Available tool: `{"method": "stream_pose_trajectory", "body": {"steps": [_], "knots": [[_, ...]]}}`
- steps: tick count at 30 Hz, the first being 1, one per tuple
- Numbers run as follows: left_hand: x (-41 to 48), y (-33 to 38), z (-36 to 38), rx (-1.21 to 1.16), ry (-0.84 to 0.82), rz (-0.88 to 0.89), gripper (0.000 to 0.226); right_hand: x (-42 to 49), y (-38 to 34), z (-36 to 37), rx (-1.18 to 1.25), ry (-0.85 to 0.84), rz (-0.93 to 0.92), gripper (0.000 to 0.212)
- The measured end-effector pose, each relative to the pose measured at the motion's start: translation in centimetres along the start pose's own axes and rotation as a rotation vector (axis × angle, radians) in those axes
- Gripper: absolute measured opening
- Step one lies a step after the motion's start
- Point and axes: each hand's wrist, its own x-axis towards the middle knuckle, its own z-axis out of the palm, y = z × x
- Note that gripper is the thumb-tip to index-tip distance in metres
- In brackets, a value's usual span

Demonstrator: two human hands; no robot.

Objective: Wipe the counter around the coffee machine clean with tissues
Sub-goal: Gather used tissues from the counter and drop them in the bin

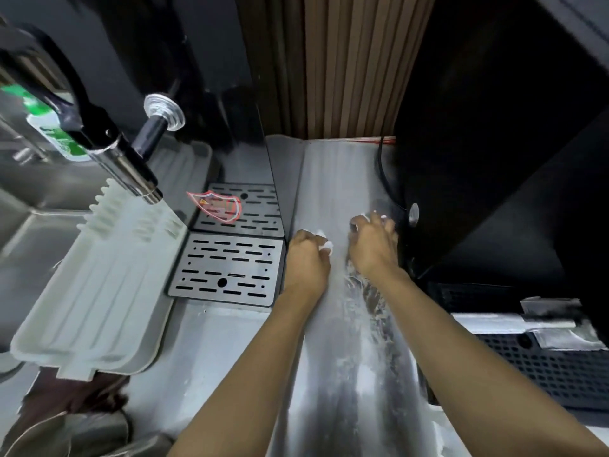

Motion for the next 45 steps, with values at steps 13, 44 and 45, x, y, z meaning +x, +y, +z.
{"method": "stream_pose_trajectory", "body": {"steps": [13, 44, 45], "knots": [[-5.6, 2.7, -1.3, -0.248, 0.115, -0.107, 0.014, -9.1, 2.0, -2.1, 0.308, 0.044, -0.183, 0.032], [-23.7, 24.9, 9.7, -0.401, -0.196, 0.04, 0.005, -27.8, 28.0, -13.7, 0.788, 0.266, 0.057, 0.02], [-23.8, 25.8, 10.4, -0.399, -0.217, 0.05, 0.005, -28.1, 29.1, -14.0, 0.782, 0.298, 0.078, 0.02]]}}
